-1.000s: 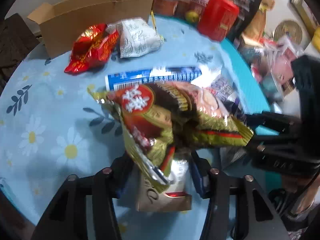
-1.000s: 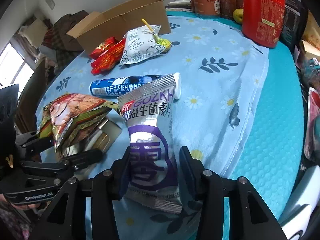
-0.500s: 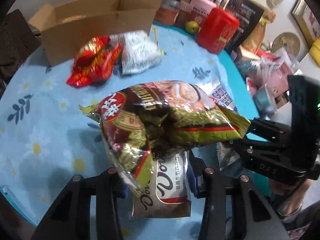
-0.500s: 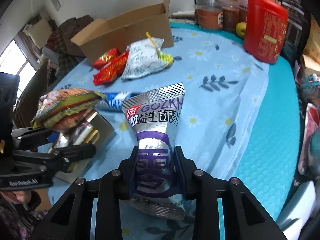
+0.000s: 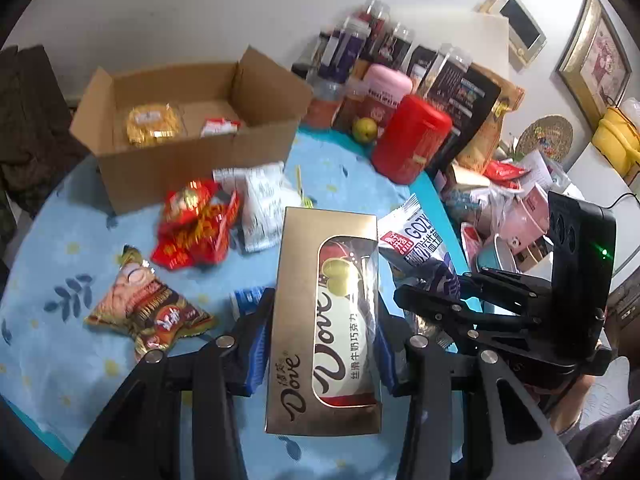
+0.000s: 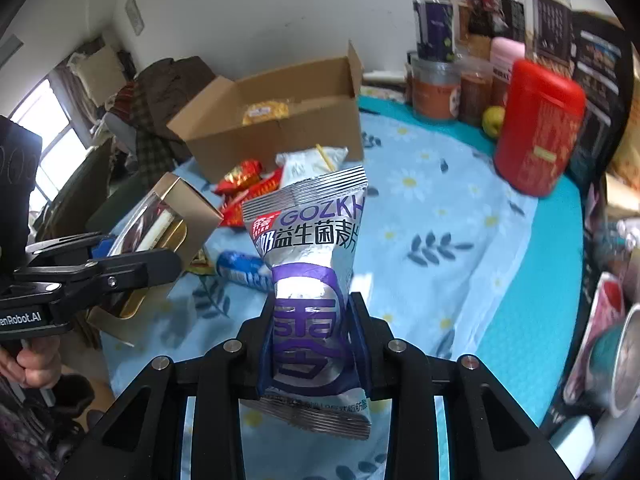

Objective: Organize snacks
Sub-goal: 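Lift the Dove box and GOZKH bag toward the cardboard box with both tools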

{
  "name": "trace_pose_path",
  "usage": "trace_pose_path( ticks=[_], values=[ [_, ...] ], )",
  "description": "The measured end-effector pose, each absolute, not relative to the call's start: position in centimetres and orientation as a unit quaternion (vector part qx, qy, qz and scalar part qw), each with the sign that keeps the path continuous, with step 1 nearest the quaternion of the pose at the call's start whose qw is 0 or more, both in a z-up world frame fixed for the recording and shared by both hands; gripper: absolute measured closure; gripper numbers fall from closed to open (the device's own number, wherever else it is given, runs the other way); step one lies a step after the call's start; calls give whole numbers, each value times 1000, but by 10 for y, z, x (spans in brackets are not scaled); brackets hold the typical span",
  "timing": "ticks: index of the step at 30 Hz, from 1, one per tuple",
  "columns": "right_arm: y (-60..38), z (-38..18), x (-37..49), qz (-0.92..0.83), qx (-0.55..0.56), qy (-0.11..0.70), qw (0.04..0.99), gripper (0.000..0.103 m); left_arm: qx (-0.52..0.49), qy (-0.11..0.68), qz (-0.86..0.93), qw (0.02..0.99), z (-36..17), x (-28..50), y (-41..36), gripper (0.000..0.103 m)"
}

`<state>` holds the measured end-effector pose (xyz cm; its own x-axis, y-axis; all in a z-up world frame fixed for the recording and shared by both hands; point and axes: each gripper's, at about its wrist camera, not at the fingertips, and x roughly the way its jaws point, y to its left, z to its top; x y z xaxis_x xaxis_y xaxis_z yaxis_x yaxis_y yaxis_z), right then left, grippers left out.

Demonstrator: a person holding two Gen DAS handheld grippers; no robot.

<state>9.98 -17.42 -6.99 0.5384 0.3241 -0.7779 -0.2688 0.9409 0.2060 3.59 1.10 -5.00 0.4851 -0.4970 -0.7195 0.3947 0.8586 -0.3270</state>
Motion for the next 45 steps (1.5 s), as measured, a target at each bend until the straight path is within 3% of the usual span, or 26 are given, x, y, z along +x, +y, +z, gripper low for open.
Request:
trace_pose_path(
  ticks=[21,39,45],
  values=[
    [-144,7,155,210,7,364,907,71,-51,321,-232,917,22,81,30,59],
    [-116,56,247,223,-9,292,930,71,-14,234,-207,950,77,171,36,59],
    [-107,57,284,235,0,281,931,76,-13,225,-206,952,83,206,37,59]
  ],
)
